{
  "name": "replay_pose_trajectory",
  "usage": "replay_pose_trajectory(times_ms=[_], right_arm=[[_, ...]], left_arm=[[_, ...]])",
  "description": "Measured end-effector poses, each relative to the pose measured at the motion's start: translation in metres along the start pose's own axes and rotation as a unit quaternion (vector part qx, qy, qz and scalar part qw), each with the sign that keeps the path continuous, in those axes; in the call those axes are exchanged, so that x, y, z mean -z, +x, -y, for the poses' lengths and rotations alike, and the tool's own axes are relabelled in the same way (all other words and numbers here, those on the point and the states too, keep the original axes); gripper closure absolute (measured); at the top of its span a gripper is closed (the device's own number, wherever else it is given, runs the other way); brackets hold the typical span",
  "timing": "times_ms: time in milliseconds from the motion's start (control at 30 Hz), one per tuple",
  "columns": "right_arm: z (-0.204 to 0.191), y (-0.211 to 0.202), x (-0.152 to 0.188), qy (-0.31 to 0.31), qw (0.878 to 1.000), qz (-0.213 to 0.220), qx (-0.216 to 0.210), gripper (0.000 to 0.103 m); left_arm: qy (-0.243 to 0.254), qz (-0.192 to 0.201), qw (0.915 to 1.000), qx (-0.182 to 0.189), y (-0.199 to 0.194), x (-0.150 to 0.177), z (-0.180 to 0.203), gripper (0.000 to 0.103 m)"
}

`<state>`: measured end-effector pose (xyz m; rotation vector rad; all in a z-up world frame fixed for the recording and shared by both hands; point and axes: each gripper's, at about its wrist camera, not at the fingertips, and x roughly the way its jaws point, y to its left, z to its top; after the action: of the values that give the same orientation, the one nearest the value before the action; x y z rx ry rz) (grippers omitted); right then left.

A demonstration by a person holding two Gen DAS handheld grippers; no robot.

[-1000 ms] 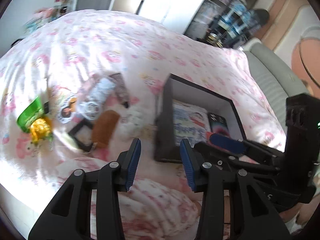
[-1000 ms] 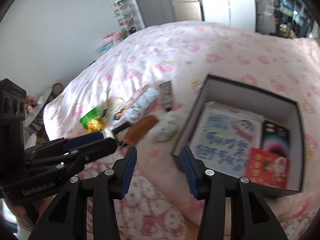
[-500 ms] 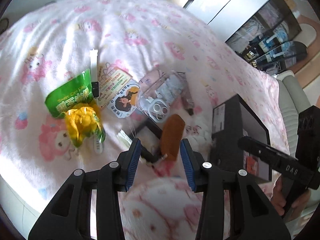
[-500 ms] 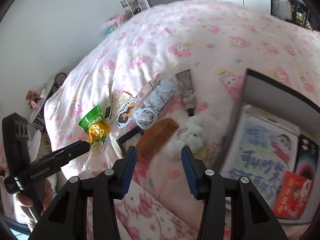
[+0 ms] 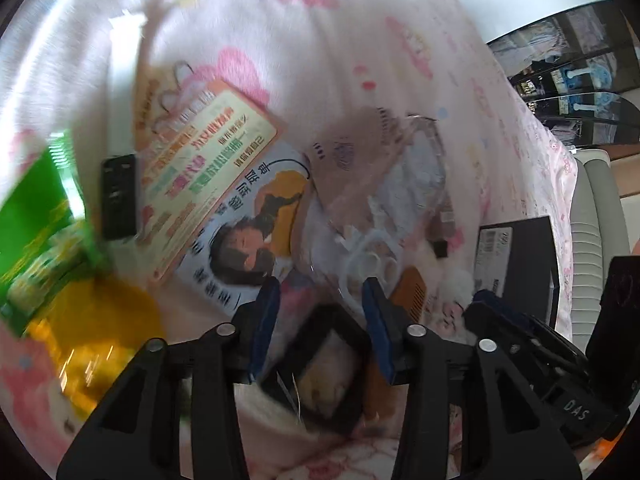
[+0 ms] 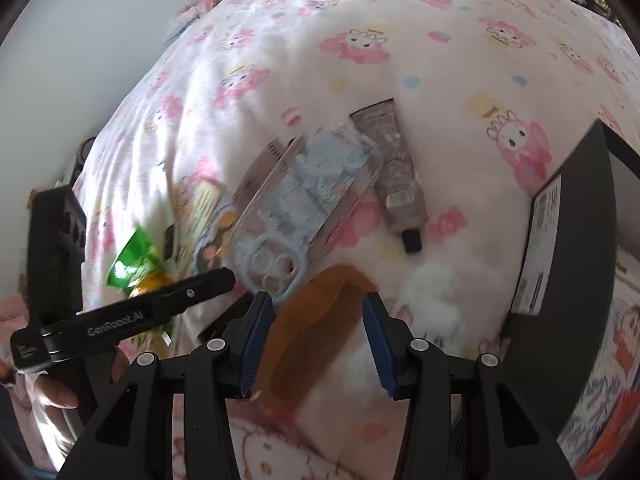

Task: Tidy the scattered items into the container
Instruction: 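Lift the left tool out and move it back to the bedspread items, then close the left tool on the clear phone case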

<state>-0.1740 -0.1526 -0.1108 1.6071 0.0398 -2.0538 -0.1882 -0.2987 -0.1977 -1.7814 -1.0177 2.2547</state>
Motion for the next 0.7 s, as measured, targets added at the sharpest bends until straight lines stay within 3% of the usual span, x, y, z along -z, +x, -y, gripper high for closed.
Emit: replay_pose_trajectory(times_ms=[167, 267, 433, 467, 600, 700], right_arm=[[0.018, 0.005, -0.005, 0.023, 1.000, 0.004, 0.009, 0.060], [0.022, 0.002, -0.004, 0.027, 1.000, 0.002, 0.007, 0.060], [0.017, -0.004, 0.002, 0.025, 1.000, 0.004, 0.001, 0.060], [0.016, -0.005, 0.004, 0.025, 1.000, 0.003, -0.001, 0.060], [0.007, -0.008, 0.014, 0.015, 1.000, -0.002, -0.016, 0.060], [0.000, -0.004, 0.015, 0.001, 1.000, -0.010, -0.018, 0.060]], left_arm=[[0.001, -0.025, 0.9986, 0.047, 0.019, -0.009, 0.000, 0.059], [0.000, -0.027, 0.9977, 0.062, 0.017, -0.009, -0.003, 0.071], [0.003, 0.003, 0.9971, 0.076, -0.016, 0.010, -0.007, 0.080], [0.002, 0.010, 0.9963, 0.085, -0.025, 0.017, -0.010, 0.086], [-0.006, 0.038, 0.9941, 0.101, -0.061, 0.055, -0.027, 0.087], [-0.021, 0.043, 0.9939, 0.100, -0.068, 0.064, -0.043, 0.085]])
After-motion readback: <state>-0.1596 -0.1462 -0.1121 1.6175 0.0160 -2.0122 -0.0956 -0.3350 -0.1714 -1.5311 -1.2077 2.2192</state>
